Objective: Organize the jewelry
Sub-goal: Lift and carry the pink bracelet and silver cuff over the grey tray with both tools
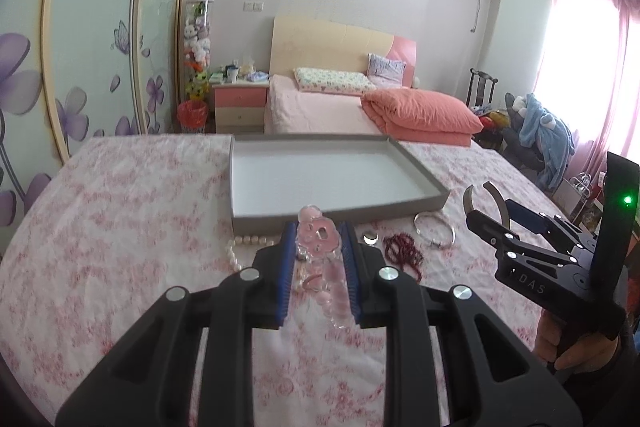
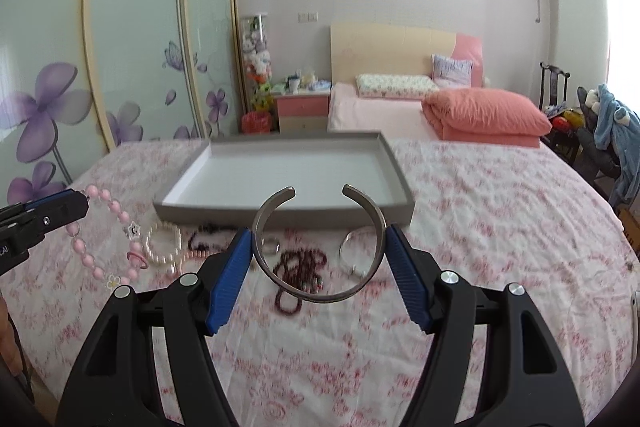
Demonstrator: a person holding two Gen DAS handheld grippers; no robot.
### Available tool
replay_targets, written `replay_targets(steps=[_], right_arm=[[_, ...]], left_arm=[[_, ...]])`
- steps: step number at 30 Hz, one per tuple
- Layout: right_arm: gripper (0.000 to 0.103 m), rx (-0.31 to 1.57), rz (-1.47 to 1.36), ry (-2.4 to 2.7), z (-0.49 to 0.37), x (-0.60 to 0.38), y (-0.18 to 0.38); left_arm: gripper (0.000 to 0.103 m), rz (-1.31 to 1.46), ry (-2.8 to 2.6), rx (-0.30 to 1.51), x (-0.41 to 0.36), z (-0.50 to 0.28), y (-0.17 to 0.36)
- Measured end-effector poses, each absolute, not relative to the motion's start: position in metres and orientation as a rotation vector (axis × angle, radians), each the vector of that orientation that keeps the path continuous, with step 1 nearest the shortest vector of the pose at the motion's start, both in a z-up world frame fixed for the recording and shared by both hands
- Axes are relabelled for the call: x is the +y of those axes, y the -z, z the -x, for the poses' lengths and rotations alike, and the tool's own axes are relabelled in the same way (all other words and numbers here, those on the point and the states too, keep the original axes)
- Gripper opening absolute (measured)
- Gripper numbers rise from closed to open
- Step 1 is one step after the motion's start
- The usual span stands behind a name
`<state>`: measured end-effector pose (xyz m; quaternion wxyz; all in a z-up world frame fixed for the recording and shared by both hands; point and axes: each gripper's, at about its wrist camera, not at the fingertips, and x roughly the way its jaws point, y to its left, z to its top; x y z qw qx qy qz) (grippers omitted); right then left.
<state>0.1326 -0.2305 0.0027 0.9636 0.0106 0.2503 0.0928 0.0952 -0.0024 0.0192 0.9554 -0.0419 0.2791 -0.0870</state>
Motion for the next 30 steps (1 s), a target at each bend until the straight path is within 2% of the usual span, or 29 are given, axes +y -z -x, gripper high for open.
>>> replay_targets(steps=[15,24,30], right_arm=[[0.068,0.324,-0.025,-0.172,-0.168,-0.23,-0.048],[0.068,0.305,-0.045,-0.162,-0.218,-0.23,-0.049],[0.068,0.382,-0.072,-0.17,-0.261,-0.225,-0.031]], left_arm=[[0.023,0.03,0.13,0.422,-0.015,-0.149,-0.071],[0.023,0.053,0.099,0.454,-0.016,-0.207,-0.06],[0.023,0.056,0.087,0.501,-0.015,-0.248,-0.042]])
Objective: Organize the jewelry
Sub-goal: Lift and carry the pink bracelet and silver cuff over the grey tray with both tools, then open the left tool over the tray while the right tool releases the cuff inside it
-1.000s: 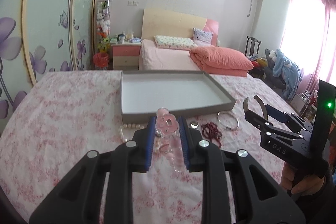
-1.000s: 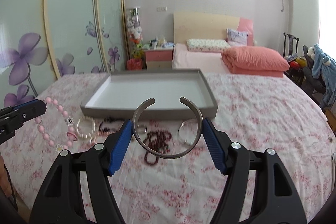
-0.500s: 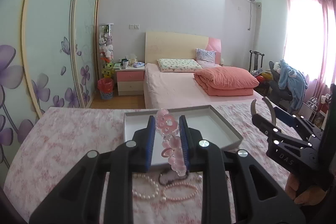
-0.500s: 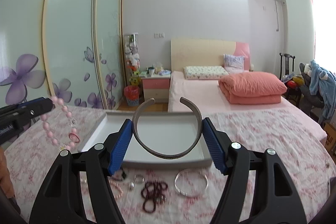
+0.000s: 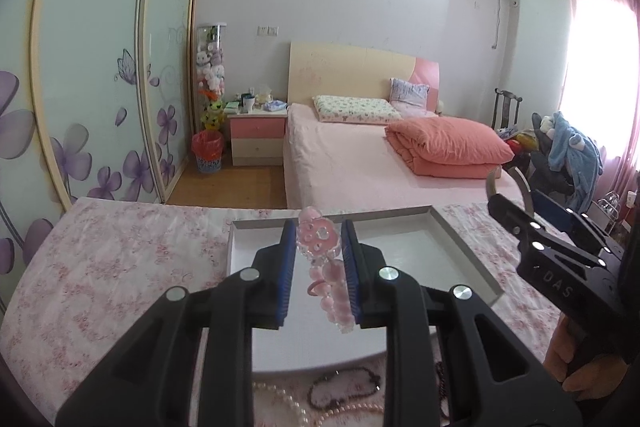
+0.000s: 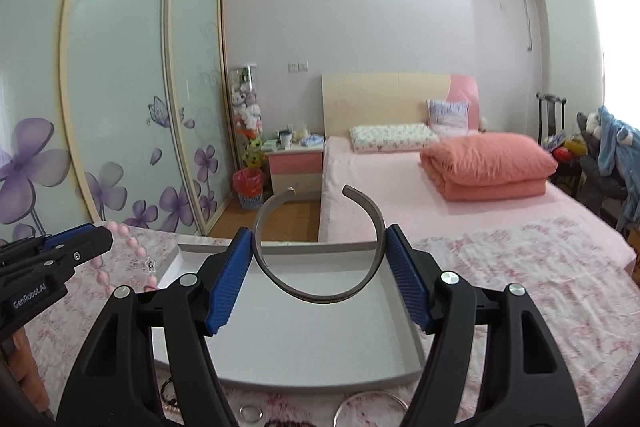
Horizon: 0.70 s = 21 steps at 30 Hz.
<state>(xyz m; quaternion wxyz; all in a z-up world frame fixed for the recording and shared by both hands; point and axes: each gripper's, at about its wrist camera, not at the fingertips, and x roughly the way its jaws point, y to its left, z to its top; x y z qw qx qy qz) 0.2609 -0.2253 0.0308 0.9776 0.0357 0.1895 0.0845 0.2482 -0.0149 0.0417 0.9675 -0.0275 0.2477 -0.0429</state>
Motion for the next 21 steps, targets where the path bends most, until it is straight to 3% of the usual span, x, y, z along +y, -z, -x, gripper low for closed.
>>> replay_targets(steps=[21], right_arm=[[0.069,0.751,-0.057,-0.17,-0.344,-0.199,0.047]], left_arm=[[0.023,0.069,0.058,0.669,-0.007,-0.326,0.028]])
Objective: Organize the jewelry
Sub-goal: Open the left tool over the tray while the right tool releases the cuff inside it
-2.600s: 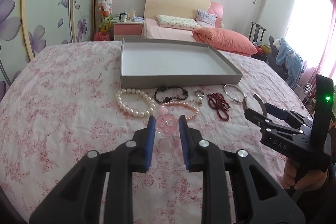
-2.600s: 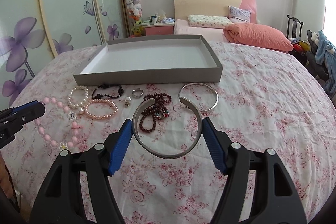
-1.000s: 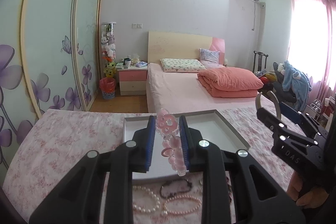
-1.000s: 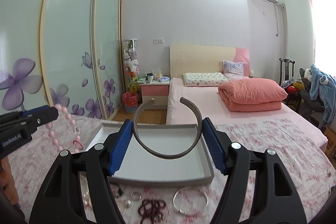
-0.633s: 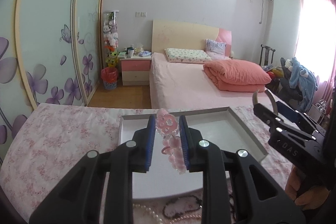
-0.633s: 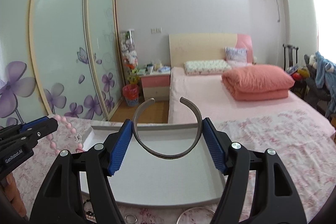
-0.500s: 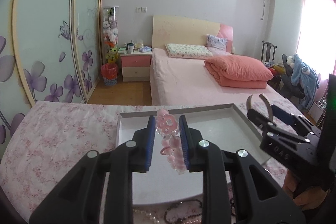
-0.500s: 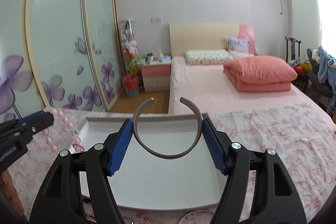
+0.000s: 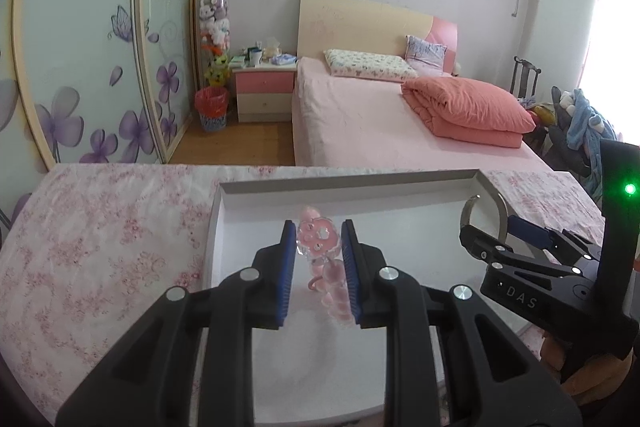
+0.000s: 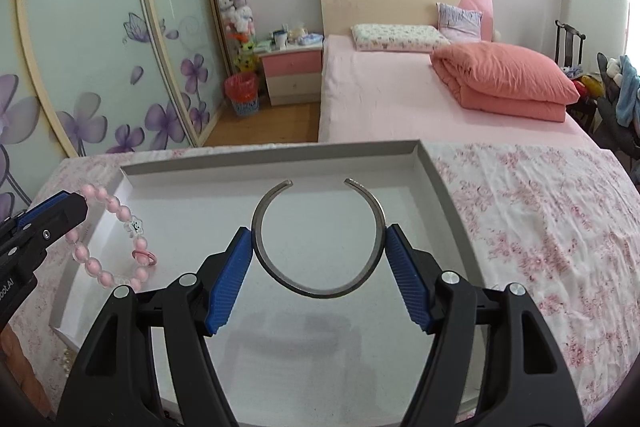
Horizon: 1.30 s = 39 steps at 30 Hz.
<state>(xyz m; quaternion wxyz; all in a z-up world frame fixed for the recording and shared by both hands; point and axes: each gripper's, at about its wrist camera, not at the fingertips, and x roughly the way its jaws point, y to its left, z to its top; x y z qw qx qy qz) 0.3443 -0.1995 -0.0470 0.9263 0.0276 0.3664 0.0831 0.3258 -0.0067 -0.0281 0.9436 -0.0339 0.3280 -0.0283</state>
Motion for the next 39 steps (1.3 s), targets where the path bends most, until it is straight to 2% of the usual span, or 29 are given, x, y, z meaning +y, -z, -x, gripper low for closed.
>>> replay_targets(steps=[3,5,23,39], right_arm=[[0.069,0.76,-0.065,-0.173,-0.346,-0.2,0.047],[0.076,0.743,-0.065,-0.172,-0.343,-0.203,0.043],[0.076,0.637,-0.097,-0.157,-0.282,-0.253,0.008],[0.076,0.866,0.007,-0.15,-0.225,-0.267,0.07]], left_arm=[[0.025,0.078,0.057,0.687,-0.005,-0.332,0.032],[0.029,0.08,0.052,0.684,-0.003,-0.332,0.031],[0.041,0.087,-0.022,0.636,0.041,-0.267,0.01],[0.055,0.086,-0.004,0.776,0.065,-0.193,0.052]])
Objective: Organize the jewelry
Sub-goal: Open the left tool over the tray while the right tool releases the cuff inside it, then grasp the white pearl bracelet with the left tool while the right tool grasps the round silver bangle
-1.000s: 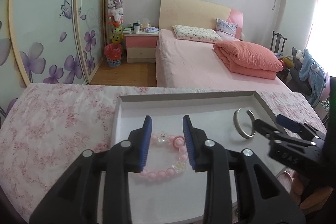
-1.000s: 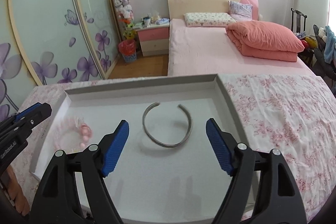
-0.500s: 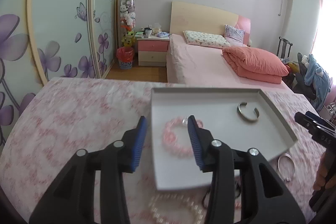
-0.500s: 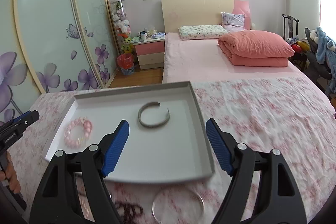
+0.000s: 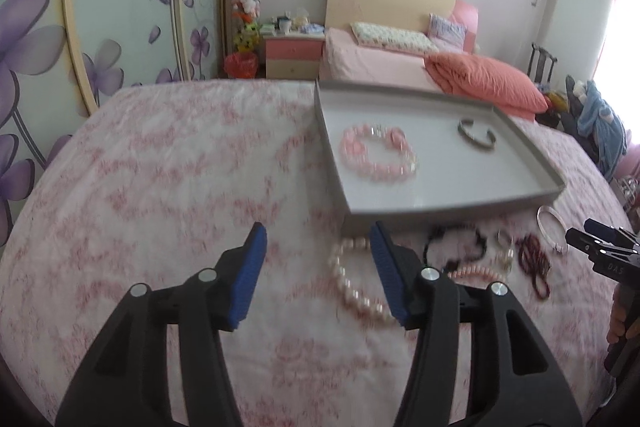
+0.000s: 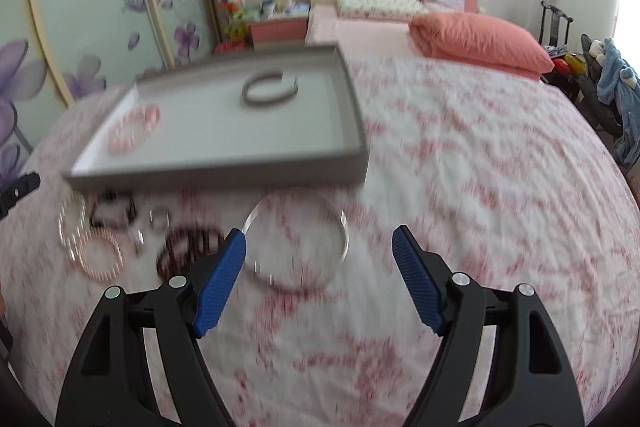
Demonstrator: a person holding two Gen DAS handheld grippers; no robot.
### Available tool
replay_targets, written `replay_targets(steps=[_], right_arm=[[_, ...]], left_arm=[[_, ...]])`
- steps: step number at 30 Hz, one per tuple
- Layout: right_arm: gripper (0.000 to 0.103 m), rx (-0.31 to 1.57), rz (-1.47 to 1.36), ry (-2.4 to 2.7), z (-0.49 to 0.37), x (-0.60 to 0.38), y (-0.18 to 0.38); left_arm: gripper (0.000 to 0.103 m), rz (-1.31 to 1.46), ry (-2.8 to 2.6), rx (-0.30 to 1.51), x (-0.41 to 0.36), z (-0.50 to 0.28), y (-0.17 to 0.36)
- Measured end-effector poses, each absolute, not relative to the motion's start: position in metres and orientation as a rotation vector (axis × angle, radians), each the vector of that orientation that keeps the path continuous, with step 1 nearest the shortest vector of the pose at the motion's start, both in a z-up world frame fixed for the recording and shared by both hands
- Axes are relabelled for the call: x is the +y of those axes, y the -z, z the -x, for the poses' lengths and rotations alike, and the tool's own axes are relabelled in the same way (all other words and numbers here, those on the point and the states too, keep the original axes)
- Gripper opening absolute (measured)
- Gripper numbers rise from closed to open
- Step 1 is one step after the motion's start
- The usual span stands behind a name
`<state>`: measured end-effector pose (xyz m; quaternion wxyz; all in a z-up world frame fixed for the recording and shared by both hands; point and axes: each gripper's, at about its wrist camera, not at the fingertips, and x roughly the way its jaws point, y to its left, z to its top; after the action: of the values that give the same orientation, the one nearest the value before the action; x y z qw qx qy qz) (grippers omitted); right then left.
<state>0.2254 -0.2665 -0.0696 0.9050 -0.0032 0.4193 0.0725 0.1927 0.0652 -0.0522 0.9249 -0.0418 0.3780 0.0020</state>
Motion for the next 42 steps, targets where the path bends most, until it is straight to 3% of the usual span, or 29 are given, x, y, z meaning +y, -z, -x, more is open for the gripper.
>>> replay_targets(steps=[5,19,21,28,33,42], right_arm=[[0.081,0.906,0.034,-0.152,-0.223,-0.261,0.081],[0.082,0.912,0.031,-0.12,-0.244,-0.251,0.087],[0.07,0.9,0.039,-0.13,-0.243,-0.248,0.085],[0.069,0.901,0.027,-0.113,-0.238,-0.251,0.084],[0.07,0.902,0.026,-0.114,-0.238,-0.251,0.085],[0.07,0.902,0.026,-0.114,-0.238,-0.252,0.085]], left_arm=[[0.057,0.093,0.015,0.811,0.062,-0.19,0.063],[0.058,0.078,0.023,0.863,0.053,-0.195,0.075],[0.058,0.076,0.025,0.867,0.052,-0.195,0.075],[0.057,0.078,0.02,0.893,0.048,-0.199,0.08],[0.04,0.083,0.001,0.932,0.047,-0.207,0.086],[0.021,0.023,-0.063,0.959,0.029,-0.211,0.087]])
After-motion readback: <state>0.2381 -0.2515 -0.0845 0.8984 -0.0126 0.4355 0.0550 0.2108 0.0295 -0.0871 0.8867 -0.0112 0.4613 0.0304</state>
